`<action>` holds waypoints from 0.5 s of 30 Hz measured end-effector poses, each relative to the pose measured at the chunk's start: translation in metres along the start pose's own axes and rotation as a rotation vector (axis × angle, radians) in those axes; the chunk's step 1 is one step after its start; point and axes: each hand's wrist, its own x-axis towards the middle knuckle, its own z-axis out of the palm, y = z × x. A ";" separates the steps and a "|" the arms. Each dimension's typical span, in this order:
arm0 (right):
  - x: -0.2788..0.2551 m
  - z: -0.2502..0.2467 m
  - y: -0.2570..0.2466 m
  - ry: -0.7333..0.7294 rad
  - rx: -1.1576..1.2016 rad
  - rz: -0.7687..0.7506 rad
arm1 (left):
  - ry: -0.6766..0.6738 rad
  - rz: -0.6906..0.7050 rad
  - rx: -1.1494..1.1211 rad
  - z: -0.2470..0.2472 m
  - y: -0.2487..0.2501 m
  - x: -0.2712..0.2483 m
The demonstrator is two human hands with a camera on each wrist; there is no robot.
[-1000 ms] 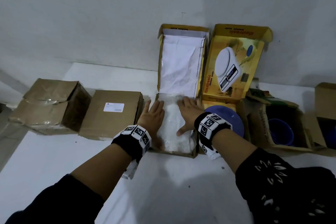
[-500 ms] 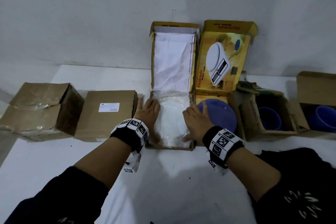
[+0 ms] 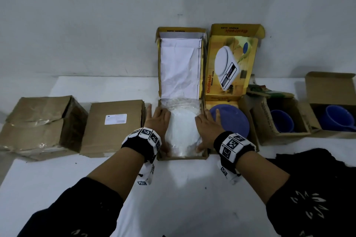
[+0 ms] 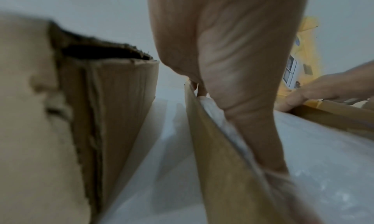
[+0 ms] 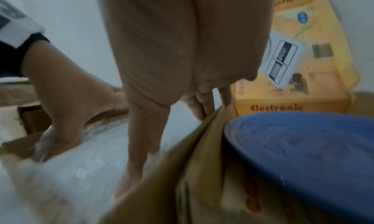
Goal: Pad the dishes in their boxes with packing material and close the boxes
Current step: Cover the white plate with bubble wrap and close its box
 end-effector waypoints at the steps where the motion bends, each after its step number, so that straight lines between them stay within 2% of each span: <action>1: 0.001 -0.006 0.002 -0.006 0.006 -0.009 | 0.005 -0.002 0.000 0.000 0.000 0.000; 6: 0.020 -0.036 0.006 0.098 0.073 -0.122 | -0.033 -0.013 0.006 -0.001 0.000 0.002; 11: 0.048 -0.040 0.006 -0.102 0.006 -0.161 | -0.094 -0.025 0.096 -0.011 0.001 0.009; 15: 0.055 -0.032 0.009 -0.077 -0.007 -0.164 | -0.097 -0.014 0.089 -0.014 0.001 0.014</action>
